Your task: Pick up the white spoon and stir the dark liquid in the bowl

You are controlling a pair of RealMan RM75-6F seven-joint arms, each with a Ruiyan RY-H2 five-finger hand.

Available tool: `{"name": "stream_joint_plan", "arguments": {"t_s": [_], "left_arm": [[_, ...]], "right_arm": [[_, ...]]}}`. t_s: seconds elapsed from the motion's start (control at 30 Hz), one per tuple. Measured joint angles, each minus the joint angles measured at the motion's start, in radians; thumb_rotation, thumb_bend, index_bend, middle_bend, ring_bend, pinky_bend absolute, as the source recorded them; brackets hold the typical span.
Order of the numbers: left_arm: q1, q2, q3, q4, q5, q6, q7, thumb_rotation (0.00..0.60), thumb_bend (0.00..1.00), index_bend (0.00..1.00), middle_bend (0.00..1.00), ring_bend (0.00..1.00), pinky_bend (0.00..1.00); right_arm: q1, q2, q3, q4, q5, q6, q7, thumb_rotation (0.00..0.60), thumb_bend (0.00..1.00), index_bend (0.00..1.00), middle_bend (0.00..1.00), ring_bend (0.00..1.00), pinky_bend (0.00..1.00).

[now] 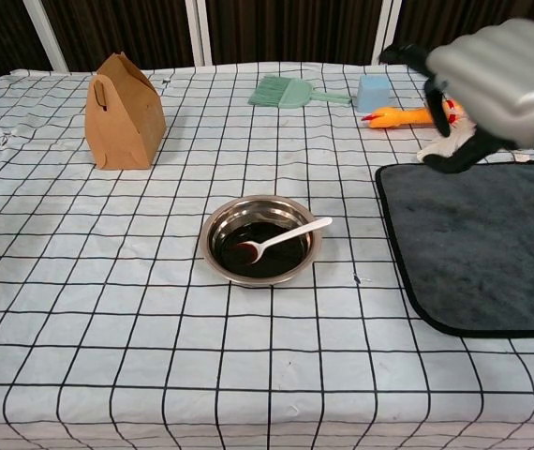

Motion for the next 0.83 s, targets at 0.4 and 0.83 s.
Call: {"name": "stream_joint_plan", "arguments": {"t_s": [0.4, 0.83], "left_arm": [[0.006, 0.013, 0.001, -0.028, 0.019, 0.019, -0.03, 0.6, 0.72, 0.17, 0.0, 0.0, 0.0], [0.018, 0.027, 0.022, -0.07, 0.071, 0.047, -0.043, 0.6, 0.72, 0.17, 0.0, 0.0, 0.0]], "right_arm": [[-0.243, 0.389, -0.01, -0.202, 0.087, 0.07, 0.413, 0.6, 0.18, 0.06, 0.2, 0.3, 0.36], [-0.398, 0.439, -0.147, 0.098, -0.159, 0.194, 0.812, 0.6, 0.17, 0.06, 0.19, 0.29, 0.34]]}}
